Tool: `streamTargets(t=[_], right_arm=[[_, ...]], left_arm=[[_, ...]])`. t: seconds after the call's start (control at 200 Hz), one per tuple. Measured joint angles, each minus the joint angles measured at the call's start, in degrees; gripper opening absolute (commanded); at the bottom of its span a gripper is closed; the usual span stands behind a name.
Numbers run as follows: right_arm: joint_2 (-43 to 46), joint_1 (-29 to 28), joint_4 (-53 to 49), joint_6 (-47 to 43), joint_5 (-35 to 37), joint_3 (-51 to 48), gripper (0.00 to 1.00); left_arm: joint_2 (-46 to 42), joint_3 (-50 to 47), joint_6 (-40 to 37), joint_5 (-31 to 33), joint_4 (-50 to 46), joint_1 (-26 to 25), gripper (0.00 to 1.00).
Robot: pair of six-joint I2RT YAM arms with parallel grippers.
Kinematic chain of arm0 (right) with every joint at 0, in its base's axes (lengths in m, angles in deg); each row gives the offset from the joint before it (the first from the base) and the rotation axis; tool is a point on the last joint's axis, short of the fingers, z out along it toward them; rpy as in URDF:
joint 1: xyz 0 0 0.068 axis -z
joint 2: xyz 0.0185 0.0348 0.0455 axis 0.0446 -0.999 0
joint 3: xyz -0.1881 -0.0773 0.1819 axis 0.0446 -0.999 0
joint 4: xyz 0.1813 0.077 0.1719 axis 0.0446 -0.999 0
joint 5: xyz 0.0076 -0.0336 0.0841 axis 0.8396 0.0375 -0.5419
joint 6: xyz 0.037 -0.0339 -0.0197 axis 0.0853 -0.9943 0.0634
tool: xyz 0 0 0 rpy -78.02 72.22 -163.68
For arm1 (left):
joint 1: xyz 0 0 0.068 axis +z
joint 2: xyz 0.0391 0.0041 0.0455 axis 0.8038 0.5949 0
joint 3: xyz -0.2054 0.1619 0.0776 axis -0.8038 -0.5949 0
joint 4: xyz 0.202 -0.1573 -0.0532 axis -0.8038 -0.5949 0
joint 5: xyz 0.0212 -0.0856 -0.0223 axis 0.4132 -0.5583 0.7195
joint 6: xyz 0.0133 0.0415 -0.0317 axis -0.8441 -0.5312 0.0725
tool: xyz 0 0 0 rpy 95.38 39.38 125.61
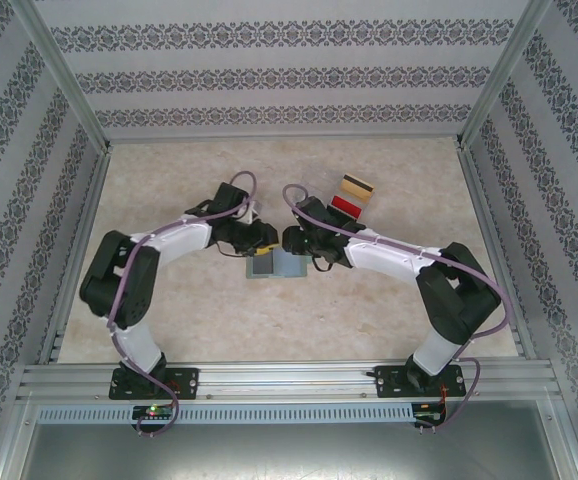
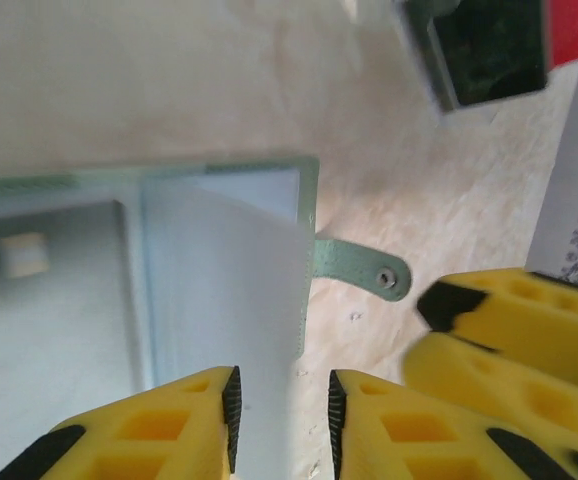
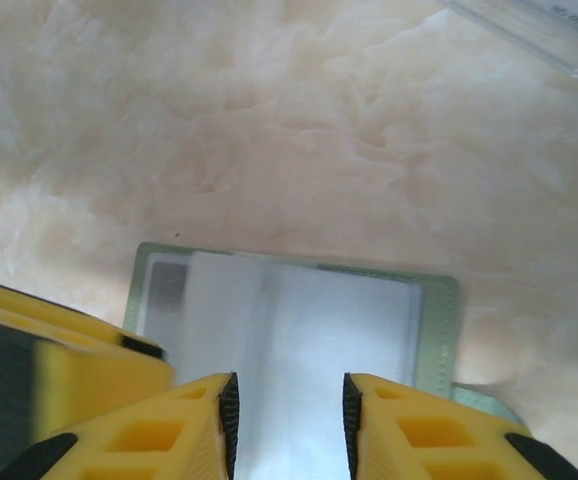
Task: Take the credit cards out of the card holder
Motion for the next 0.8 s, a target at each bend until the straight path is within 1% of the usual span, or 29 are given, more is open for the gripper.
streamTargets(t=[0.11,0.22,0.395,0.525,0.58,0.684,0.799], right_arm=[[-1.6,-1.0,-0.3,-0.9,-0.1,2.0,0.38],[-3.0,-1.9,-0.6,-1.5,-0.1,3.6,0.38],[-3.2,-2.7,-1.3,-2.0,0.0,4.1,0.4],[-3.3,-2.9,-2.1,-2.7,0.0,4.3,0.46],[-4.0,-3.0,-3.1,-2.9,-0.1,5.3,0.49],[-7.5,-3.3,-5.5,-4.2,-0.1,9.3,0.53],[-11.8,-4.6,-8.0,-5.2,-0.1,12.7,0.53]], left_arm=[[-3.4,-2.2,-0.8,1.5,-1.0,3.2,0.39],[-4.5,-4.3,-1.1,2.4,-1.8,5.4,0.4],[-3.3,-6.1,-0.5,0.0,-1.0,5.6,0.42],[-1.8,-6.1,-0.2,0.6,-1.1,5.6,0.5],[-1.8,-6.1,-0.2,1.2,-1.3,5.6,0.51],[-1.9,-6.1,-0.1,2.4,-1.6,6.0,0.52],[-2.0,-6.6,0.2,3.1,-1.6,7.0,0.48]])
